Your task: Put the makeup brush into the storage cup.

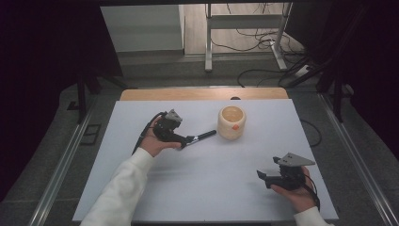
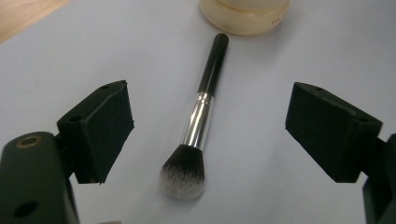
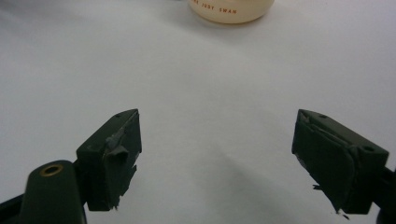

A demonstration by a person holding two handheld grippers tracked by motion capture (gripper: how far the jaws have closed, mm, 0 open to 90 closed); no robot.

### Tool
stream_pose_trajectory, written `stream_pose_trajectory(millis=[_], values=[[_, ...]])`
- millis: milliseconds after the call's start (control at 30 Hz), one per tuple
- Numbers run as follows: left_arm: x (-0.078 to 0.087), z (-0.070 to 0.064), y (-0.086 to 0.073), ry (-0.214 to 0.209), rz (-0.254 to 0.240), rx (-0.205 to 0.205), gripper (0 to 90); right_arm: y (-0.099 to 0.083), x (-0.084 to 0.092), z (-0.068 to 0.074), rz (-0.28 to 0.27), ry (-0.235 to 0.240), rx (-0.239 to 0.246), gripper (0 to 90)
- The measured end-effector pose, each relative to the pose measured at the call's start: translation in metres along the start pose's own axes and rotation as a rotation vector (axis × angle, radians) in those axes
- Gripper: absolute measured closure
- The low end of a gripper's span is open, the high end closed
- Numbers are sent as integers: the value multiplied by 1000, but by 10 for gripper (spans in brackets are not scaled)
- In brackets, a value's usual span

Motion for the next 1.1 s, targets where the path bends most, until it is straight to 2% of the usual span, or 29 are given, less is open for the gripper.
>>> stream_pose_trajectory(millis=[200,267,400,467,733,767,933,1033,1100], values=[[-6,0,2,-14,18,0,155,0,0,-1,1,-1,-3,167],[-9,-1,5,-19,42,-15,155,0,0,-1,4,-1,-4,168],[-12,-3,8,-30,53,-31,154,0,0,-1,2,-1,-5,168],[-16,-3,8,-31,77,-47,150,-1,0,-1,2,-1,-5,168],[-26,-5,8,-42,121,-79,153,-1,-1,-2,3,-1,-4,168],[-30,-5,7,-35,145,-92,153,-1,-1,-2,6,0,-6,168],[-37,-1,3,-34,169,-87,159,-1,-1,-2,4,-1,-5,168],[-41,5,0,-17,178,-93,182,-1,-1,-2,4,-1,-3,169],[-43,5,-2,-27,183,-97,188,-1,-1,-1,4,-5,0,170]])
Point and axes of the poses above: each handheld gripper's, and its own axes: x roughly backward along the jaws, y roughly out of its top, z roughly to its left, the point moved 7 cm from there along -x, roughly forward along the jaws, and after that the axes turned 2 degrees about z, right-handed, at the moved point
